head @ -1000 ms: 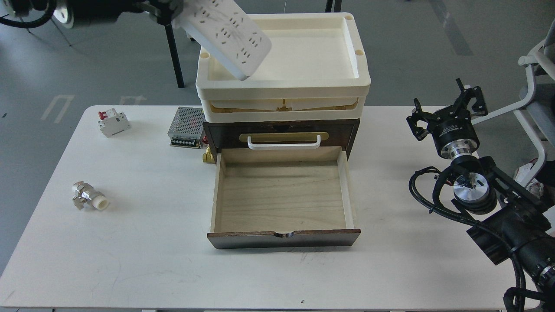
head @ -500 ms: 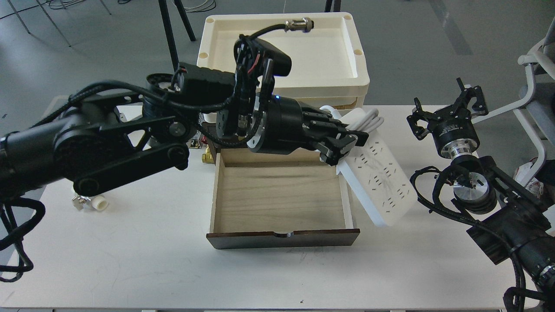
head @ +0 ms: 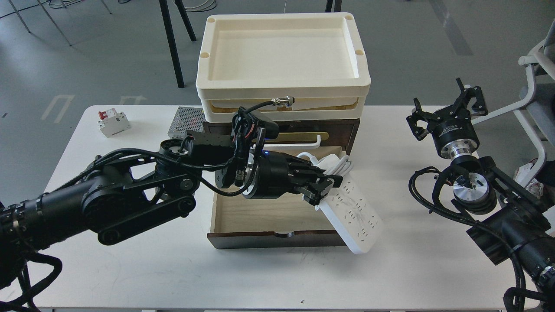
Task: Put charging cable into cabinet
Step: 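Lower the power strip with the left gripper into the open drawer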
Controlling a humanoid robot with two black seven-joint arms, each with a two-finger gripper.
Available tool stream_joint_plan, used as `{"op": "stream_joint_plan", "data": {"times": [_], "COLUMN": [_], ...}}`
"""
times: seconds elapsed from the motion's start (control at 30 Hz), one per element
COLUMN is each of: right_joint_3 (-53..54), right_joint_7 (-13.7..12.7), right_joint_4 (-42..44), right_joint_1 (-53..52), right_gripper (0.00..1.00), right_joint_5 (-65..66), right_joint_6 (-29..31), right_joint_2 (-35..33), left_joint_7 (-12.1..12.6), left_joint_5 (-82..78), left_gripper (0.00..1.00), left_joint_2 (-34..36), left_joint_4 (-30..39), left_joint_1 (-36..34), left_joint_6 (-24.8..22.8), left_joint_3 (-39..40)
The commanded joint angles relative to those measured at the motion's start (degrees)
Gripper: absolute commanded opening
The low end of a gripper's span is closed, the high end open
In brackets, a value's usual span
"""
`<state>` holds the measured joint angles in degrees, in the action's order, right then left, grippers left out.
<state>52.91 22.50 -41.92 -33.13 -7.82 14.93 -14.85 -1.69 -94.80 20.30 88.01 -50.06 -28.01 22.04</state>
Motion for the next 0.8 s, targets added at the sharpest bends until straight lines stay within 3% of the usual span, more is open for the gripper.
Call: {"op": "stream_joint_plan", "data": {"times": [0.0,0.4,0.77], "right_joint_3": [0.0,0.0,0.0], "right_joint_7": [0.0,0.0,0.0], "right_joint_4": [0.0,0.0,0.1], "right_joint_1": [0.0,0.0,0.0], "right_gripper": [1.00,1.00,1.00], "right_joint_5": [0.0,0.0,0.0], "right_joint_6": [0.0,0.0,0.0], "right_joint_2": [0.0,0.0,0.0], "left_joint_7": [0.0,-3.2,-2.9], "left_joint_5": [2.3,2.6,9.4], "left_gripper": [0.02,0.02,0.03], "left_joint_2": [1.5,4.2,5.5], "left_joint_4": [-0.2,-1.3,-1.3], "left_joint_1": [2.4,12.9,14.1], "left_joint_6": [0.0,1.6,1.8], "left_joint_3": [1.7,7.9,14.3]}}
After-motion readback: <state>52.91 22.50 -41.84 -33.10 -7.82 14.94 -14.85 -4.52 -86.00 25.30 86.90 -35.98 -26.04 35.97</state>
